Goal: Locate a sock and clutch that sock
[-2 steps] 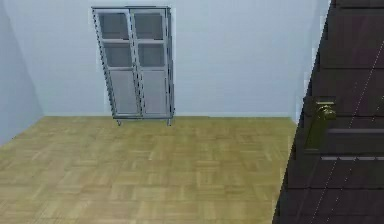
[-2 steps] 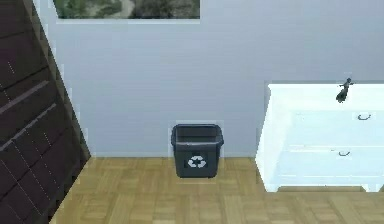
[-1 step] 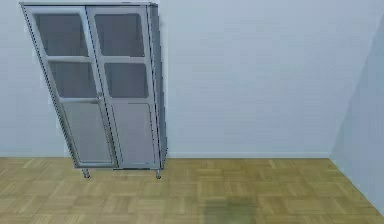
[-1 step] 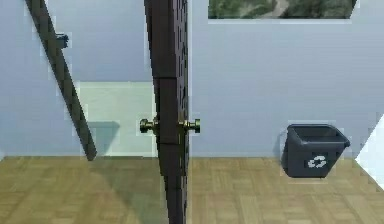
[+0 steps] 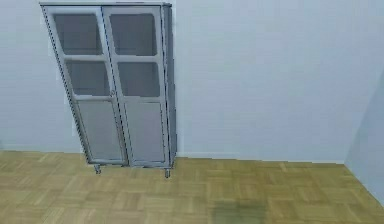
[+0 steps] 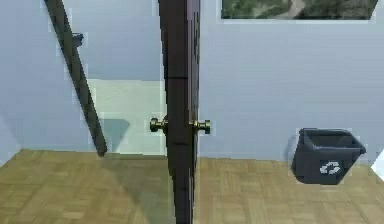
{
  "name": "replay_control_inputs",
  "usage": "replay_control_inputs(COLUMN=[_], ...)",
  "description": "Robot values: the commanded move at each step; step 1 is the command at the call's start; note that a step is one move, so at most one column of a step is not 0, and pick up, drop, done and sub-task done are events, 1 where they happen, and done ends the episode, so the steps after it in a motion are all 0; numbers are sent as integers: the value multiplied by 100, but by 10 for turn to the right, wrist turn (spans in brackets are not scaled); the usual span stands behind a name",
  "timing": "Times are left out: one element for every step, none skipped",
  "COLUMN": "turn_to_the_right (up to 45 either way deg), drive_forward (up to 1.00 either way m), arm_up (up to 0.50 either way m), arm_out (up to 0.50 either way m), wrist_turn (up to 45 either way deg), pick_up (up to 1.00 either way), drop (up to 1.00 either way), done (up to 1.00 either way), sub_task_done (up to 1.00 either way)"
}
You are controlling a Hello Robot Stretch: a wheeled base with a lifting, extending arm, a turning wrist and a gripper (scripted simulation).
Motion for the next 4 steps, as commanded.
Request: replay_control_inputs(turn_to_the_right=[0,450,240,0], drive_forward=[35,0,0,50], arm_up=[0,0,0,0], arm_out=[0,0,0,0], wrist_turn=[0,0,0,0], pick_up=[0,0,0,0], drop=[0,0,0,0], done=[0,0,0,0], sub_task_done=[0,0,0,0])
